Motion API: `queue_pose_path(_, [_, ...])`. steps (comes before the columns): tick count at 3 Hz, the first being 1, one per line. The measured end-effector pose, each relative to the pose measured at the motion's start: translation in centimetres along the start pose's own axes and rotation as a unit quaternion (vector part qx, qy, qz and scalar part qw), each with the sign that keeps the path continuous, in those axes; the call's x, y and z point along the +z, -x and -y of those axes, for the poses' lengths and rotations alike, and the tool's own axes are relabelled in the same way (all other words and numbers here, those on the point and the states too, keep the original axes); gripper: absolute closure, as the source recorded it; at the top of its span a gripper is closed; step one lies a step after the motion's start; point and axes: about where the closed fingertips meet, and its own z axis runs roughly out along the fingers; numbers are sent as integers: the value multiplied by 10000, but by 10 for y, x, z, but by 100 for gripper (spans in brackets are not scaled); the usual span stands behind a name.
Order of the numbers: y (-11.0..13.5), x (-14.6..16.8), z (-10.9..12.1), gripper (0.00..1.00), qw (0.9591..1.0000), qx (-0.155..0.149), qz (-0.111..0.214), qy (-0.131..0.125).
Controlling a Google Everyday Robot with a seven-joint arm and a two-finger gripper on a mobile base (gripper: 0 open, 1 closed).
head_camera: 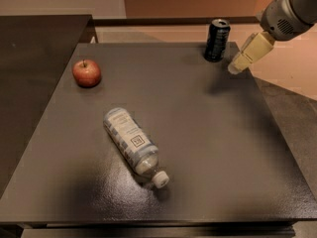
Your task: Knock pepsi can over
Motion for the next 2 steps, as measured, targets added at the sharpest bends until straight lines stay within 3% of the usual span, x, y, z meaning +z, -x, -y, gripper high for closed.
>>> queue_pose_path(1, [5, 18, 24, 0, 9986, 375, 359, -85])
queue_pose_path(2, [7, 36, 41, 0, 9944, 733, 740, -174])
